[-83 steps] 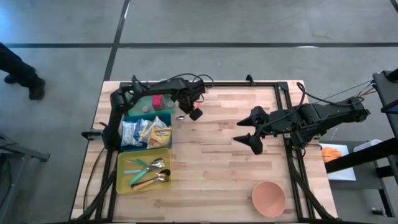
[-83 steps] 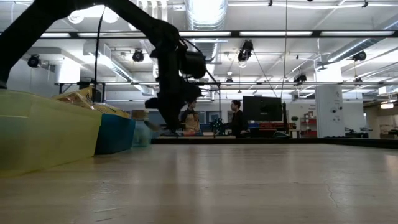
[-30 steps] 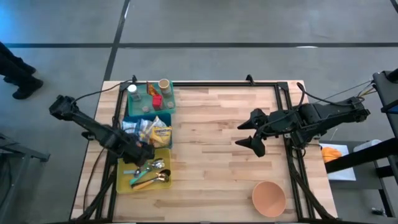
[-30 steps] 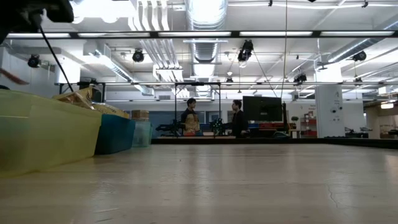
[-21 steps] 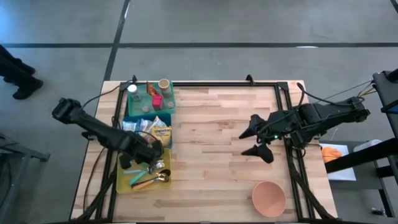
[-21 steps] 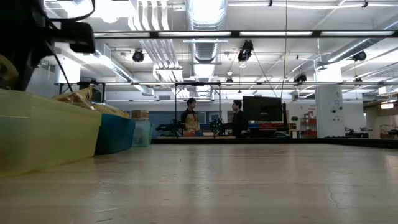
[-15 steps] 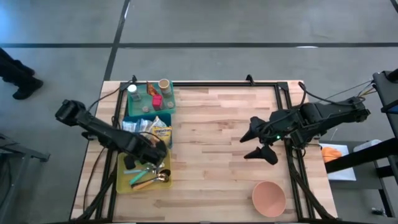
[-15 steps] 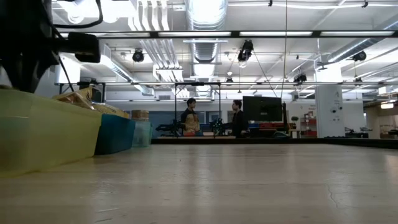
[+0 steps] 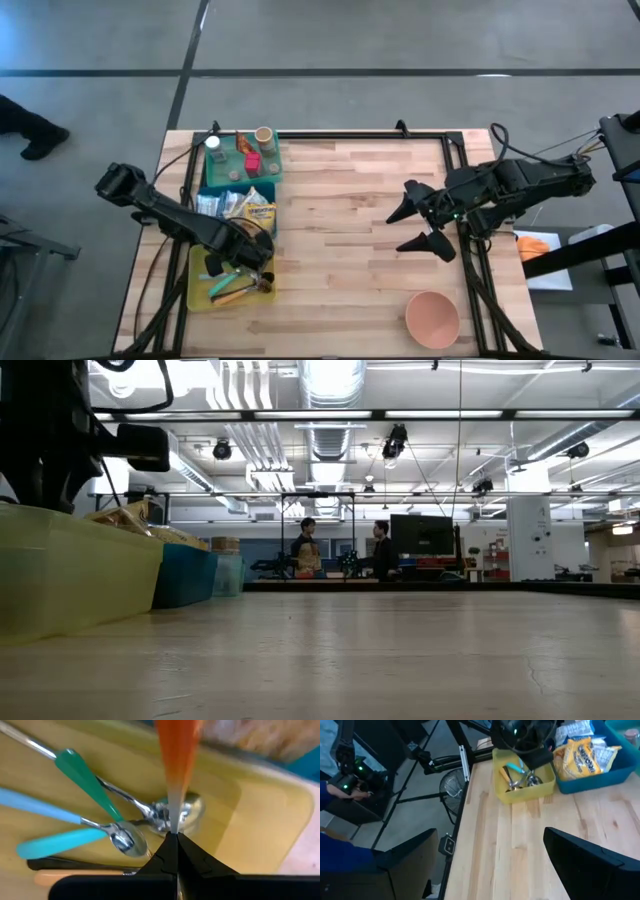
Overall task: Pick & Place Food Item
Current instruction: Put the orange and white spoon into the yellow bin
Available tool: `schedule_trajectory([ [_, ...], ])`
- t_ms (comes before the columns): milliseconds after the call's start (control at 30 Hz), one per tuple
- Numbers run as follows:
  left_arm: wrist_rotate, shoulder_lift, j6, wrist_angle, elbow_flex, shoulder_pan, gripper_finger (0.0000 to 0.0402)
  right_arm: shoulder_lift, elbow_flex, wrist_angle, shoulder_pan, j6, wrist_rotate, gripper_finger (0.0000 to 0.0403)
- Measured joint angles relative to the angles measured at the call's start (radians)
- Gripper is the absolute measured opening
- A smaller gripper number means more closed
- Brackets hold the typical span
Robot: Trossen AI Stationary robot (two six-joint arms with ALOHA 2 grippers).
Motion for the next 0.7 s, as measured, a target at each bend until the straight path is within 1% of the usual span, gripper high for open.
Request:
schedule_trajectory([
  [133,0.000,0.038,0.000,0.032,0.000,-0.013,0.0000,0.002,0.014,0.001,0.000,-0.038,0.000,0.0359],
  [300,0.003,0.068,0.001,0.070,0.000,-0.019,0.0000,0.004,0.021,0.001,0.000,-0.040,0.000,0.0359],
  [700,-0.007,0.078,0.010,0.069,-0.005,-0.023,0.0000,0.004,0.020,0.000,0.000,-0.042,0.000,0.0359],
])
